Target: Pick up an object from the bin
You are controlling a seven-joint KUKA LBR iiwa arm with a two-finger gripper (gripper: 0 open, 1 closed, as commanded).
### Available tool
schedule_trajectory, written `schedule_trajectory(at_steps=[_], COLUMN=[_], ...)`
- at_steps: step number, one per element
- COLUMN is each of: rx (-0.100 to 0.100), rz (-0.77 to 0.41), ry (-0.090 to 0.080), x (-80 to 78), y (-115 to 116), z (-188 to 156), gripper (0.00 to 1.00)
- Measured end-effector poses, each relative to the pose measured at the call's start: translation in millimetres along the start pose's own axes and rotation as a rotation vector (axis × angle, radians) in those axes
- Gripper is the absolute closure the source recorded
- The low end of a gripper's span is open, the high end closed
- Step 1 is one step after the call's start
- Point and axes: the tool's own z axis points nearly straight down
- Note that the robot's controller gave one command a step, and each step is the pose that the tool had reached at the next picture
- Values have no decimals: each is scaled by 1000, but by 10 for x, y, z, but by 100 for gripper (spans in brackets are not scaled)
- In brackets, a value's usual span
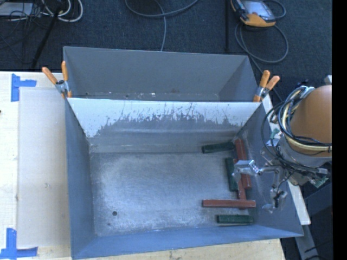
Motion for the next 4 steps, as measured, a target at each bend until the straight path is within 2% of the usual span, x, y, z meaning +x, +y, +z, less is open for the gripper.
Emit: schedule_trajectory(at_steps=[1, 2, 3, 4], rx=[0, 7, 5, 10], rz=[-64, 516, 513, 517], ry=[-1, -12, -6, -15], x=[-33, -312, -302, -334], y=[-107, 392, 398, 474], z=[1132, 1365, 1366, -178], gripper=[0, 0, 100, 100])
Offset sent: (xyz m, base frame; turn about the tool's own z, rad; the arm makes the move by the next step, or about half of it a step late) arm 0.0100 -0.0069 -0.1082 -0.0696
